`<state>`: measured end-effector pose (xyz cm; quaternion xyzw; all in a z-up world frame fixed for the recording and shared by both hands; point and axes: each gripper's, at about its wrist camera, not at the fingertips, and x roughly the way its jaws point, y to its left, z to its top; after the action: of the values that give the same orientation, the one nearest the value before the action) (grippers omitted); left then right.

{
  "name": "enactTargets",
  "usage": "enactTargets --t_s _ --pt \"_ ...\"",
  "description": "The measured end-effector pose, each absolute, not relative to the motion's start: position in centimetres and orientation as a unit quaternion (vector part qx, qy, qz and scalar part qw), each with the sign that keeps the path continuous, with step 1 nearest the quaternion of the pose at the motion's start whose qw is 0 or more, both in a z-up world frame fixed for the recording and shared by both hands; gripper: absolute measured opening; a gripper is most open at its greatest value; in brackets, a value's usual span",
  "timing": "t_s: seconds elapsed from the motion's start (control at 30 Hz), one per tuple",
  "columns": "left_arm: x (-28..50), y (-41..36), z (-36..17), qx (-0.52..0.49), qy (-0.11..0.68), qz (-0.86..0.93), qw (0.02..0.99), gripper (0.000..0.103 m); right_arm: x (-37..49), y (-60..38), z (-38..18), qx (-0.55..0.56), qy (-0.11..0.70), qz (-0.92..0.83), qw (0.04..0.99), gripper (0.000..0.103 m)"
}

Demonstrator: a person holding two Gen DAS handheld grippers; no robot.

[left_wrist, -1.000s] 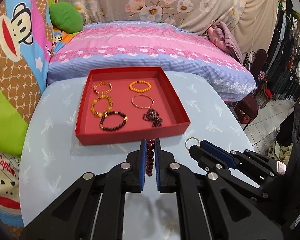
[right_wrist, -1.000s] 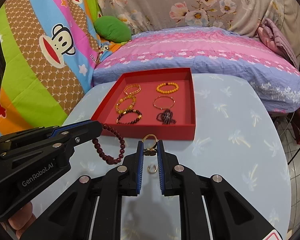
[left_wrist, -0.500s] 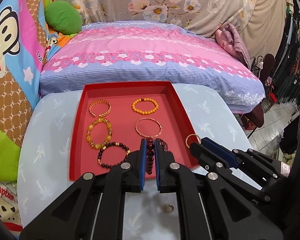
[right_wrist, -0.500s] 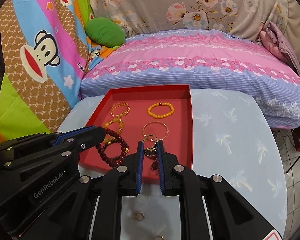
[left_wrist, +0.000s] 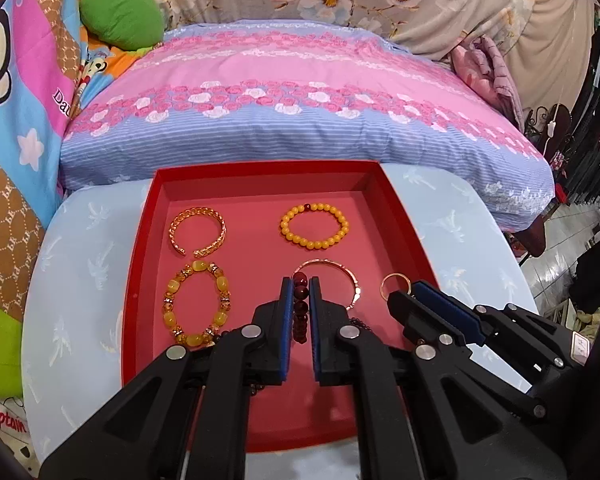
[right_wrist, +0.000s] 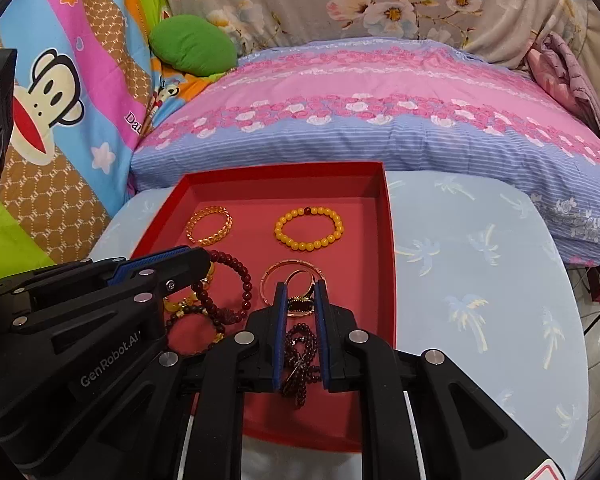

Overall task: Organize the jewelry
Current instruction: 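Carry the red bead bracelet and the gold ring over the red box, then lower both items into the red box and open both tools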

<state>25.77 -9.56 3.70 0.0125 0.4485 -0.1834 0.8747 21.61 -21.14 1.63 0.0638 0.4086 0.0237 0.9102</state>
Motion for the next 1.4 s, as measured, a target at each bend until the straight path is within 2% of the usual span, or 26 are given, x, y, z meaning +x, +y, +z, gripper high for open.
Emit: enactTargets --t_s 0.73,0.77,0.87,0.97,1.4 --pt "28.8 -9.0 0.2 0.010 0.467 -0.157 0.870 0.008 24.6 -20.9 -1.2 0.057 0.437 0.013 0.898 0.014" --pt "28.8 -9.0 0.2 0.011 0.464 -0.153 0.872 0.009 24.6 -20.9 -1.2 0.057 0.437 0.013 0.898 0.014" --pt "28.6 -8.8 0.3 0.011 0.460 -0.144 0.876 0.024 24.4 -20.8 -1.1 0.056 0.435 0.011 0.899 0.017" --pt "28.4 -8.6 0.6 0.011 0.456 -0.140 0.879 0.030 24.1 -20.8 -0.9 0.057 0.434 0.010 0.899 0.017" --pt "24.8 -8.1 3.2 0.014 0.439 -0.146 0.887 0.032 20.6 -20.5 2.2 0.060 0.412 0.011 0.909 0.018"
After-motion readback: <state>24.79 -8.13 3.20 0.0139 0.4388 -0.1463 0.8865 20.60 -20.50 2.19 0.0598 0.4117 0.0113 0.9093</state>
